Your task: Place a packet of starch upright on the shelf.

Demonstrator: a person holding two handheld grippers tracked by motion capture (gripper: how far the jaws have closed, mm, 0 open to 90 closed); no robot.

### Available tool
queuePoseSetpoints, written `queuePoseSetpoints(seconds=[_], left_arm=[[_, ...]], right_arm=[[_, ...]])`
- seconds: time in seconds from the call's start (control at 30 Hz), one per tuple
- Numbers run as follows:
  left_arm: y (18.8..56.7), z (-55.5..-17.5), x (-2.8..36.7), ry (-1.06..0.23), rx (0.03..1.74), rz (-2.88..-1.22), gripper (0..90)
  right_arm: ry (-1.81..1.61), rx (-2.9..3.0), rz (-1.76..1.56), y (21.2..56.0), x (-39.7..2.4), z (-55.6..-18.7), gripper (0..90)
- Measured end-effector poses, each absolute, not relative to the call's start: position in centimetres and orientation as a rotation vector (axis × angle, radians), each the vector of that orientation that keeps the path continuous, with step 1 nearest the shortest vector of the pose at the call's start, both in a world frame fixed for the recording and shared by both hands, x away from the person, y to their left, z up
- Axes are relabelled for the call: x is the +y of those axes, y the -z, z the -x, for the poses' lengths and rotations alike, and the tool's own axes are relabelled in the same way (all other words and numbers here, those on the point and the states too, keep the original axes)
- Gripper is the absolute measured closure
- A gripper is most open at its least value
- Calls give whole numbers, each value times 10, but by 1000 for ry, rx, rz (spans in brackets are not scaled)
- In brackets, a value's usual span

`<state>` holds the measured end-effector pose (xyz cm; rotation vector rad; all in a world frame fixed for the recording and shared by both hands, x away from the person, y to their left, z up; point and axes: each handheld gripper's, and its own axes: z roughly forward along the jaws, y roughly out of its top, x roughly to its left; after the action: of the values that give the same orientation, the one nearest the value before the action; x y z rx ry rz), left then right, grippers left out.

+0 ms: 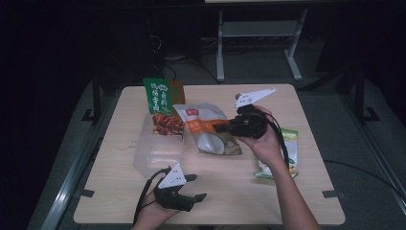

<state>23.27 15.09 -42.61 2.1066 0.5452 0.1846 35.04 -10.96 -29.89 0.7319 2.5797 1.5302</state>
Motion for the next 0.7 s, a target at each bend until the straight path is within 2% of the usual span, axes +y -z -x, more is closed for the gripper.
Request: queuePoseSetpoints(seconds=[0.7], left_arm=[[427,-236,155,-186,547,-2087,302]], right_arm=[[-1559,2635,-635,277,-40,-379,900]])
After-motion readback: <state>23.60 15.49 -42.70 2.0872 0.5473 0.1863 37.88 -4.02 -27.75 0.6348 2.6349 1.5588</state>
